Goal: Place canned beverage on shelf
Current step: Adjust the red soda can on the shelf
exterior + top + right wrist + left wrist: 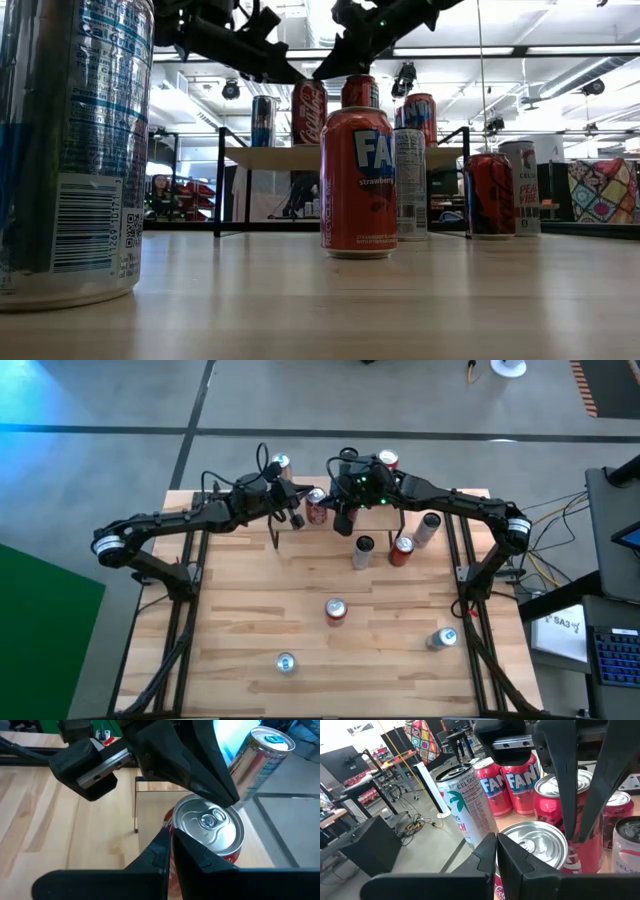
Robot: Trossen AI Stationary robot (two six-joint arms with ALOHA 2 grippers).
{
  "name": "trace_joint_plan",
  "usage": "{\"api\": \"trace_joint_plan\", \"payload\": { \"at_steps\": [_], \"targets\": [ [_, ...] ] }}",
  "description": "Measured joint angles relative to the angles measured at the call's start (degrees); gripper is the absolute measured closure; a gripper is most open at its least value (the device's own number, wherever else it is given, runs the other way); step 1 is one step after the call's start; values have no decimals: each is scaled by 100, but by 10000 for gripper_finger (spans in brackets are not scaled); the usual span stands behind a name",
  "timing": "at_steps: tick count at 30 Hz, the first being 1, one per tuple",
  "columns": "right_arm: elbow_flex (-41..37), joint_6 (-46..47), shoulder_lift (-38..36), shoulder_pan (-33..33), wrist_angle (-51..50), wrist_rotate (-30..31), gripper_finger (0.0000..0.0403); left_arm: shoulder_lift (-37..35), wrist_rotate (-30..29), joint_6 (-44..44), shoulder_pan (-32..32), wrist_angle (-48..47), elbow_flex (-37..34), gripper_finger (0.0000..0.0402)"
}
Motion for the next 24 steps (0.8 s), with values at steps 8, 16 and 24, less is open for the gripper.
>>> {"api": "trace_joint_plan", "payload": {
  "at_steps": [8,16,24],
  "targets": [
    [0,-90,-2,-2,-44,337,390,-105,2,-254,-9,-226,1,402],
    [0,-23,-32,-4,-44,648,390,-147,13,-284,-17,-309,27,402],
    [143,-23,-55,-4,-89,743,390,-147,-50,-368,-17,-366,215,402]
  ]
}}
